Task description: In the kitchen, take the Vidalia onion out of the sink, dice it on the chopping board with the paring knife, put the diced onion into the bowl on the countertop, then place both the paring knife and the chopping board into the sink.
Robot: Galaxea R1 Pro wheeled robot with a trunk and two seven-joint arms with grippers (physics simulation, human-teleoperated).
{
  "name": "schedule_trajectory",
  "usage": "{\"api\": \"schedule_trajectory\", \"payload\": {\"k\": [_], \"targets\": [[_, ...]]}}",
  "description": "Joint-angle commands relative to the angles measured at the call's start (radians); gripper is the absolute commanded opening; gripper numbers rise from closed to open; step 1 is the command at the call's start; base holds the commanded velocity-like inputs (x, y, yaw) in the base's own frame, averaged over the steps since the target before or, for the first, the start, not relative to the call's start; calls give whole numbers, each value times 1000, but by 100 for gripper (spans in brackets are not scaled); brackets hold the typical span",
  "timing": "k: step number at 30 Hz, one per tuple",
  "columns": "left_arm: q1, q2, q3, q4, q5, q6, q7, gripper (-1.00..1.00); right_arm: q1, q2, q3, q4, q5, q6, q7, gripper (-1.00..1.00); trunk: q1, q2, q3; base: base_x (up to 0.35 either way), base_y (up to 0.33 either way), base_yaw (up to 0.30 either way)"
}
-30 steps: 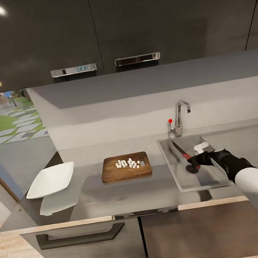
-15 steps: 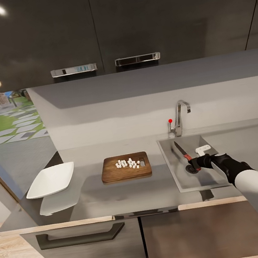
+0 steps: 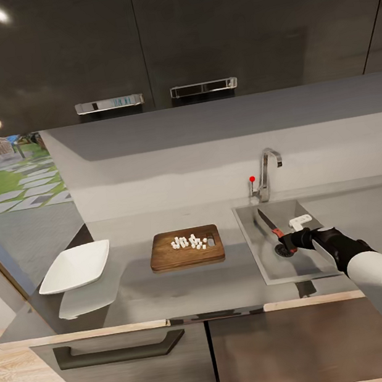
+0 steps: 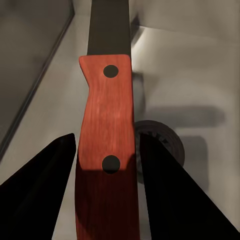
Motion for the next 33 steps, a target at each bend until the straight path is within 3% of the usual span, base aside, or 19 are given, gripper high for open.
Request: {"api": "schedule_trajectory", "payload": {"k": [1,16,25,27,31,33], "targets": [[-2,-1,-9,4,10,-7,1,100,0,-1,4,-2,9,4,5,-100,0,-1,-1,0,0,0],[-2,-2,-9,4,10,-7,1,100,0,1,4,17,9,5,-5,-100,0,-1,-1,0,0,0],[-2,-8,-9,5,10,-5,2,100,0,27,4,82,6,6,-170,-100,0,-1,-1,0,62,0],[-2,-9,-9,6,10,33,2,100,0,30,4,88,6,6,-182,-100,0,-1,-1,0,17,0],[-2,-11,-9,6,10,203,-2,100,0,32,4,91,-17,7,-188,-100,0,-1,-1,0,5,0],[0,-10,-8,7,10,249,-3,100,0,33,4,91,-32,9,-190,-100,0,-1,-1,0,1,0]]}}
